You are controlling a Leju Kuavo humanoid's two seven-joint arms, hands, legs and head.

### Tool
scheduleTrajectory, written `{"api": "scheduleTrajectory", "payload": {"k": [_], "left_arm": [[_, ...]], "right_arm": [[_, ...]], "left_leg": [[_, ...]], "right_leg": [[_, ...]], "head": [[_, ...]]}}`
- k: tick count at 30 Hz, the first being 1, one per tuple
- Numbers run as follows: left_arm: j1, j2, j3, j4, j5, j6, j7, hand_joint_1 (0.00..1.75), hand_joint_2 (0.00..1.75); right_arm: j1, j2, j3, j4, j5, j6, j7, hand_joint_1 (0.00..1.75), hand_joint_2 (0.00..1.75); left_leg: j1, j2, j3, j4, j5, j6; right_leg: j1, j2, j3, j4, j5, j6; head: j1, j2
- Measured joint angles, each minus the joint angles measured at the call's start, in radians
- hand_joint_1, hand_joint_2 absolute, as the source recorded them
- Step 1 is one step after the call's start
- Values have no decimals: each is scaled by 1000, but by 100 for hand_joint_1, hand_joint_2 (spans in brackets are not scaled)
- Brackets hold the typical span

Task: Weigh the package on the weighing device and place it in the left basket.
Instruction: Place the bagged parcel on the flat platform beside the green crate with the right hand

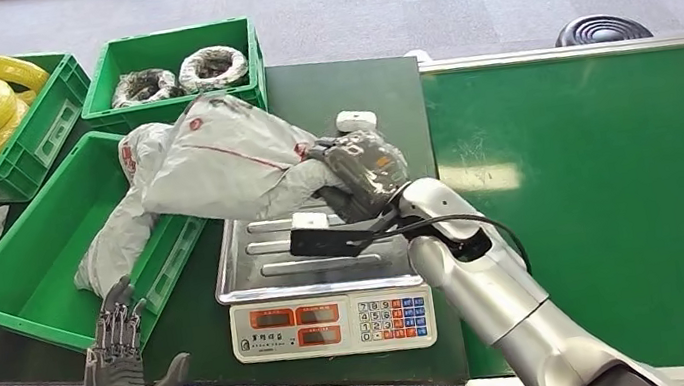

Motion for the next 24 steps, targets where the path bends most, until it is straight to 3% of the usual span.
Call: {"api": "scheduleTrajectory", "payload": {"k": [3, 7, 14, 19, 24], "left_arm": [[-3, -12, 11, 0, -13, -9, 8, 0, 175], [-3, -24, 20, 0, -19, -11, 12, 0, 175], [-4, -65, 71, -17, -65, -44, 40, 0, 175], [-4, -104, 134, -41, -89, -68, 49, 0, 175], [-15, -126, 164, -59, -179, -79, 55, 0, 175]], "right_arm": [[-14, 31, 26, 57, -7, 14, -12, 173, 175], [-27, 48, 42, 102, -11, 19, -18, 0, 175], [-48, 51, 55, 162, -22, 35, -22, 0, 175], [-47, 39, 49, 177, -66, 37, -63, 0, 175], [-32, 27, 28, 157, -198, 111, -151, 0, 175]], "left_leg": [[0, 0, 0, 0, 0, 0], [0, 0, -1, 0, 0, 0], [0, 0, -1, 0, 0, 0], [0, 0, -1, 0, 0, 0], [0, 0, -1, 0, 0, 0]], "right_leg": [[0, 0, 0, 0, 0, 0], [0, 0, 0, 0, 0, 0], [0, 0, 0, 0, 0, 0], [0, 0, 0, 0, 0, 0], [0, 0, -1, 0, 0, 0]], "head": [[0, 0], [0, 0], [0, 0], [0, 0], [0, 0]]}}
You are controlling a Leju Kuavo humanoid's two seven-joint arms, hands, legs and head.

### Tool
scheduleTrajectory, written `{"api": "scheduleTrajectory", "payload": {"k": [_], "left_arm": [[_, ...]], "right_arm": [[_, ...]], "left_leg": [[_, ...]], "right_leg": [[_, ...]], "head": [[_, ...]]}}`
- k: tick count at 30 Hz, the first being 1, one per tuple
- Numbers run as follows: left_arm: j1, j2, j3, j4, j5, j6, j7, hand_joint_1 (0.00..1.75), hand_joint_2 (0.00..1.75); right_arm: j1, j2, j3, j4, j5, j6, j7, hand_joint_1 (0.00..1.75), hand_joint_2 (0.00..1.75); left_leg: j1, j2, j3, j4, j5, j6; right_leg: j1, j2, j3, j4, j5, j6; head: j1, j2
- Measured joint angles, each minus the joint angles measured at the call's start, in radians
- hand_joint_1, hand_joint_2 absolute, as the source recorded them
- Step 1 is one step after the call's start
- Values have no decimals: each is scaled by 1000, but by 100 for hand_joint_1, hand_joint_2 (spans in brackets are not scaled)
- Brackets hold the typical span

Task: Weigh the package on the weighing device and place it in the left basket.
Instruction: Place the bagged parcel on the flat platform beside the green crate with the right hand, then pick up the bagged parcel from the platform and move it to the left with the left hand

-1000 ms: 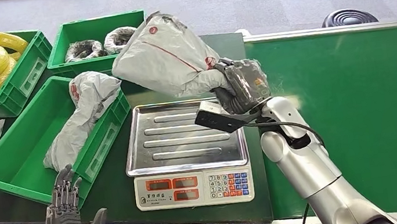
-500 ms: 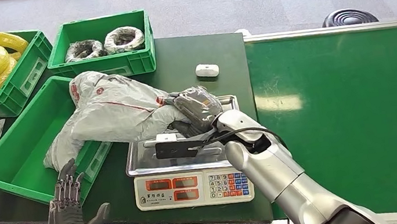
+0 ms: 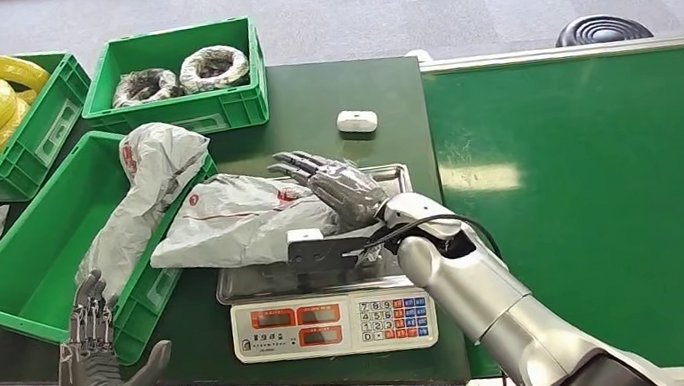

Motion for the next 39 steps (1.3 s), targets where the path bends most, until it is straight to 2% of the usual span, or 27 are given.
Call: {"api": "scheduleTrajectory", "payload": {"k": [4, 8, 12, 18, 21, 25, 28, 32, 35, 36, 37, 39], "left_arm": [[-51, 0, -4, -27, -161, 50, 2, 0, 175], [-184, 26, -43, -18, -290, 88, 50, 0, 175], [-355, 54, -149, 68, -405, 79, 145, 0, 175], [-565, 64, -353, 257, -571, 77, 264, 0, 175], [-618, 64, -412, 322, -581, 84, 272, 0, 175], [-644, 67, -447, 360, -582, 90, 274, 0, 175], [-671, 68, -476, 396, -613, 81, 305, 0, 175], [-740, 63, -537, 499, -679, 50, 358, 0, 175], [-820, 43, -603, 627, -761, 0, 396, 1, 175], [-851, 30, -628, 687, -785, -8, 402, 12, 175], [-882, 16, -654, 752, -804, -17, 406, 43, 175], [-938, -8, -700, 872, -830, -50, 410, 121, 175]], "right_arm": [[43, -31, -29, -87, -125, 24, -39, 0, 175], [114, -89, -101, -221, -272, 44, -99, 0, 175], [204, -148, -176, -365, -322, 45, -136, 0, 175], [356, -222, -274, -565, -374, 34, -191, 0, 175], [394, -247, -304, -623, -383, 34, -197, 0, 175], [413, -263, -322, -656, -390, 34, -201, 0, 175], [439, -277, -339, -684, -434, 30, -209, 0, 175], [522, -301, -390, -750, -501, 2, -211, 0, 175], [611, -311, -448, -811, -565, -57, -210, 0, 175], [649, -312, -472, -840, -585, -79, -211, 0, 175], [690, -312, -494, -869, -601, -99, -213, 0, 175], [763, -310, -537, -929, -626, -130, -215, 0, 175]], "left_leg": [[0, -1, 0, 1, 0, 0], [0, -5, 1, 1, 0, 0], [0, -5, 2, 1, 1, 1], [-1, -4, 0, 2, 0, 1], [-1, -1, 0, 1, 0, 1], [-1, -1, 0, 1, 0, 1], [-1, -2, 0, 1, 0, 1], [-1, -4, -1, 2, 0, 1], [-1, -6, -2, 3, 0, 1], [-2, -7, -2, 3, 0, 1], [-2, -8, -3, 3, 0, 1], [-2, -7, -3, 2, 0, 1]], "right_leg": [[0, -1, 0, 0, 0, 0], [0, -4, 1, -1, 0, 0], [0, -5, 3, -1, 1, 0], [-1, -4, 2, 0, 1, 1], [-1, -2, 1, 0, 1, 1], [-1, -1, 0, 0, 1, 1], [0, -2, -1, 0, 1, 1], [-1, -4, 0, -1, 1, 1], [-2, -6, 0, -1, 1, 1], [-2, -7, 0, -1, 1, 1], [-2, -8, 0, -1, 1, 1], [-2, -7, 0, -1, 1, 1]], "head": [[0, 0], [0, 0], [0, 0], [0, 0], [0, 0], [0, 0], [0, 0], [0, 0], [0, 0], [0, 0], [0, 0], [0, 0]]}}
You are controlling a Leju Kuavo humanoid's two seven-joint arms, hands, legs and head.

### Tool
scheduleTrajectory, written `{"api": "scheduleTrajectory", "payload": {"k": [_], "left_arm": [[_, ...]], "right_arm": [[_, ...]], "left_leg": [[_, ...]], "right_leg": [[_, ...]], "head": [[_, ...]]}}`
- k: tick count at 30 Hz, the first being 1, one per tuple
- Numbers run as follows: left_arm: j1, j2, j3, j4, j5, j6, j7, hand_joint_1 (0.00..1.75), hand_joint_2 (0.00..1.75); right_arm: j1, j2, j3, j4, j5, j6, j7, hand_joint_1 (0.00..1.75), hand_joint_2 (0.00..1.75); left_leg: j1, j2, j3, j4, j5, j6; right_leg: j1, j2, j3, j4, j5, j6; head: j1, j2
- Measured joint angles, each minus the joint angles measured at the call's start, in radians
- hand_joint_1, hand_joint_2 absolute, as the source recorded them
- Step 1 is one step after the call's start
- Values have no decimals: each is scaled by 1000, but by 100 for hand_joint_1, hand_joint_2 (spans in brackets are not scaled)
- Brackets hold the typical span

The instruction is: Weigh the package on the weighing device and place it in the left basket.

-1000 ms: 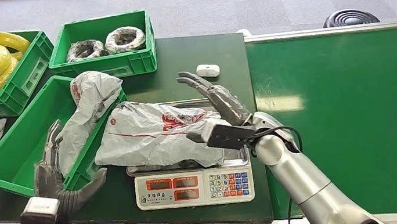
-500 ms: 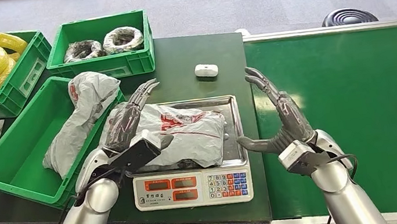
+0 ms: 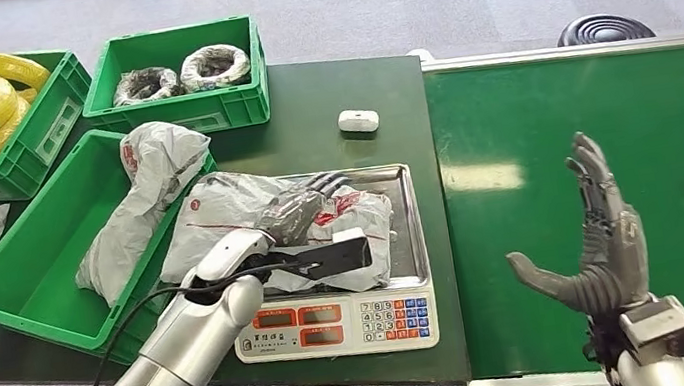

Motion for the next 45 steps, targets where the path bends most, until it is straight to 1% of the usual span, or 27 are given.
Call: {"api": "scheduleTrajectory", "payload": {"k": [1, 2, 3, 6, 9, 13, 17, 19, 21, 23, 24, 26, 27, 30, 32, 35, 38, 39, 41, 43, 45], "left_arm": [[-25, -10, -19, 52, -7, -23, 1, 152, 175], [-49, -19, -37, 98, -13, -46, 2, 164, 175], [-72, -28, -53, 141, -18, -70, 3, 168, 175], [-133, -47, -96, 241, -31, -124, 3, 171, 175], [-171, -60, -125, 302, -35, -145, 3, 171, 175], [-195, -71, -147, 345, -36, -147, 3, 174, 175], [-217, -73, -151, 367, -9, -159, -9, 175, 175], [-222, -68, -144, 368, 21, -116, -21, 175, 175], [-220, -56, -128, 354, 47, -34, -27, 175, 175], [-208, -34, -99, 300, 55, 80, -10, 175, 175], [-197, -18, -78, 250, 48, 144, 7, 175, 175], [-176, 16, -25, 114, 11, 251, 53, 175, 175], [-169, 32, 4, 44, -12, 288, 76, 175, 175], [-154, 77, 95, -146, -80, 362, 132, 175, 175], [-149, 104, 163, -258, -112, 391, 153, 175, 175], [-147, 128, 237, -355, -189, 445, 199, 175, 175], [-144, 154, 304, -413, -315, 518, 290, 175, 175], [-145, 167, 332, -429, -338, 522, 311, 174, 175], [-144, 200, 402, -450, -360, 493, 345, 171, 175], [-143, 239, 480, -451, -362, 414, 376, 168, 175], [-142, 278, 554, -425, -339, 331, 379, 168, 175]], "right_arm": [[29, 1, -18, -25, -10, -9, -1, 0, 175], [52, 3, -35, -49, -19, -15, -2, 0, 175], [70, 5, -48, -67, -26, -17, -2, 0, 175], [101, 14, -76, -101, -33, -18, -2, 0, 175], [114, 21, -88, -116, -31, -18, -2, 0, 175], [124, 27, -96, -126, -29, -18, -2, 0, 175], [118, 36, -98, -125, -18, -19, -2, 0, 175], [112, 42, -97, -121, -14, -23, -2, 0, 175], [111, 45, -96, -118, -14, -23, -2, 0, 175], [111, 50, -95, -116, -10, -15, -2, 0, 175], [111, 54, -95, -114, -6, -7, -2, 0, 175], [109, 63, -94, -109, 6, 7, -2, 0, 175], [109, 67, -94, -105, 11, 10, -2, 0, 175], [112, 80, -93, -97, 21, 9, -2, 0, 175], [121, 86, -93, -96, 22, 3, -2, 0, 175], [132, 91, -93, -96, 21, -3, -2, 0, 175], [145, 98, -94, -96, 23, -9, -2, 0, 175], [150, 101, -94, -96, 25, -11, -2, 0, 175], [161, 107, -95, -99, 30, -14, -1, 0, 175], [173, 115, -99, -106, 37, -18, 4, 0, 175], [186, 122, -108, -115, 43, -19, 9, 0, 175]], "left_leg": [[0, 1, 0, 0, 0, 0], [0, 1, 1, 0, 0, 0], [0, 1, 1, 0, 0, 0], [0, 1, 6, -1, 0, 0], [0, 2, 10, -2, -1, 1], [0, 3, 14, -2, 0, 1], [0, 3, 15, -2, 0, 1], [0, 4, 16, -2, 1, 1], [1, 4, 14, -1, 1, 1], [1, 4, 11, -1, 2, 0], [1, 4, 9, -1, 3, 0], [1, 4, 6, -1, 3, 0], [1, 4, 5, -1, 3, 0], [1, 4, 2, -1, 3, 0], [1, 5, 0, -1, 3, 0], [1, 5, -1, -1, 3, 0], [1, 5, -2, -1, 3, 0], [1, 6, -1, -1, 3, 0], [1, 7, -1, -2, 3, 0], [1, 8, 0, -2, 3, 0], [1, 9, 0, -2, 3, 0]], "right_leg": [[0, 0, 0, 0, 0, 0], [0, 1, 0, 0, 0, 0], [0, 1, 1, 0, 0, 0], [0, 0, 7, 0, -1, 0], [0, 1, 11, -1, -1, 0], [0, 2, 14, -1, 1, 0], [1, 3, 16, 0, 1, 1], [1, 4, 15, 0, 1, 1], [1, 4, 12, 1, 2, 0], [1, 4, 9, 1, 2, 0], [1, 4, 7, 1, 2, 0], [1, 4, 5, 1, 3, 0], [1, 4, 4, 1, 2, 0], [1, 4, 0, 1, 2, 0], [1, 4, -2, 1, 2, 0], [1, 4, -3, 1, 2, 0], [1, 4, -3, 1, 2, 0], [1, 5, -3, 1, 2, 0], [1, 6, -3, 1, 2, 0], [1, 7, -4, 2, 2, 0], [1, 8, -5, 2, 2, 0]], "head": [[0, 0], [0, 0], [0, 0], [0, 0], [0, 0], [0, 0], [0, 0], [0, 0], [0, 0], [0, 0], [0, 0], [0, 0], [0, 0], [0, 0], [0, 0], [0, 0], [0, 0], [0, 0], [0, 0], [0, 0], [0, 0]]}}
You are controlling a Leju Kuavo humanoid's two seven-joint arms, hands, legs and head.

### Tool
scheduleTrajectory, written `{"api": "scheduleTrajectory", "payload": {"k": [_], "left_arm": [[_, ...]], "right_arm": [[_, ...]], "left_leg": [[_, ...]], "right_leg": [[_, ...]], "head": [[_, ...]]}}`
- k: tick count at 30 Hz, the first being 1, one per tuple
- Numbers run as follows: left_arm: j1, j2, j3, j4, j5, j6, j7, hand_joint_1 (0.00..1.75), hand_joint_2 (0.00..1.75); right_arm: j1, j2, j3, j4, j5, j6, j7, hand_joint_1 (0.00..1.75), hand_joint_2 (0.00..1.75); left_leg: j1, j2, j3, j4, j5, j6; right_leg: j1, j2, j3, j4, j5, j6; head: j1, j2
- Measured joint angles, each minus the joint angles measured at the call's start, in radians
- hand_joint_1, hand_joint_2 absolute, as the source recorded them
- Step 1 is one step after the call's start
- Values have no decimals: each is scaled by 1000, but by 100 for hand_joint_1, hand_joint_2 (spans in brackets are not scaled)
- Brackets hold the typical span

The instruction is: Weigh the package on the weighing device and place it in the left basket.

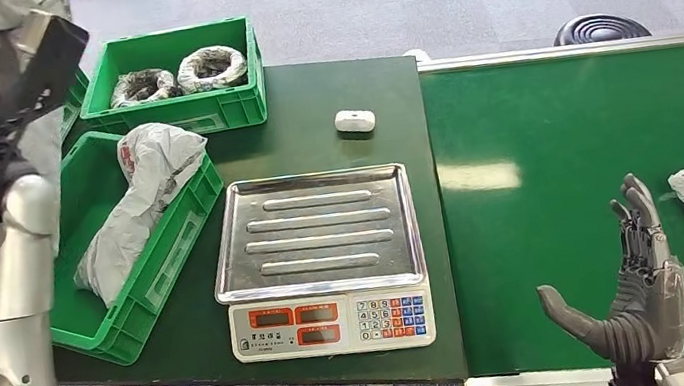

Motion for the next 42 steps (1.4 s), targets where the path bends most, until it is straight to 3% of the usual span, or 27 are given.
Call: {"api": "scheduleTrajectory", "payload": {"k": [2, 6, 7, 16, 23, 30, 36, 39, 41, 42], "left_arm": [[-1, 32, 63, 47, 29, -34, -25, 161, 175], [-7, 67, 130, 129, 38, -40, -27, 6, 175], [-11, 75, 137, 151, 39, -42, -20, 0, 175], [-9, 140, 193, 314, 179, -77, -106, 0, 175], [-1, 150, 202, 324, 206, -91, -113, 0, 175], [73, 154, 227, 232, 386, -102, -174, 0, 175], [200, 152, 273, 18, 613, -40, -267, 0, 175], [219, 151, 280, -10, 647, -34, -287, 0, 175], [460, 83, 335, -258, 966, -129, -533, 0, 175], [539, 60, 354, -342, 1074, -161, -616, 0, 175]], "right_arm": [[14, 5, -10, -10, 6, 0, 2, 0, 175], [26, 15, -24, -20, 15, 0, 6, 0, 175], [26, 17, -26, -21, 18, -1, 8, 0, 175], [26, 31, -27, -21, 33, -10, 34, 0, 175], [25, 35, -28, -21, 35, -9, 36, 0, 175], [20, 36, -28, -18, 35, -4, 39, 0, 175], [33, 37, -30, -15, 29, -13, 40, 0, 175], [36, 37, -31, -15, 28, -13, 40, 0, 175], [70, 41, -54, -15, 5, 9, 46, 0, 175], [82, 42, -62, -15, -3, 16, 47, 0, 175]], "left_leg": [[0, 0, -1, 0, 0, 0], [0, 0, -2, 0, 0, 0], [0, 0, -2, 0, 0, 0], [0, 0, -2, 0, 0, 0], [0, -1, -3, 0, 0, 0], [0, 0, -3, 0, 0, 0], [0, 0, -3, 0, -1, -1], [-1, 0, -3, 0, -1, -1], [-1, 3, -2, 0, -4, 0], [-2, 4, -2, 0, -5, 0]], "right_leg": [[0, 0, -1, 0, 0, 0], [0, 0, 0, 0, 0, 0], [0, 0, 0, 0, 0, 0], [0, 0, -1, 0, 0, 0], [0, 0, -1, 0, 0, 0], [0, 0, -2, 0, 0, 0], [0, 1, -2, 0, 0, 0], [-1, 1, -2, 0, 0, 0], [-1, 3, -2, -1, -2, 1], [-2, 4, -2, -1, -2, 1]], "head": [[0, 0], [1, 0], [1, 0], [0, 0], [1, 0], [0, 0], [0, 0], [0, 0], [0, 0], [0, 0]]}}
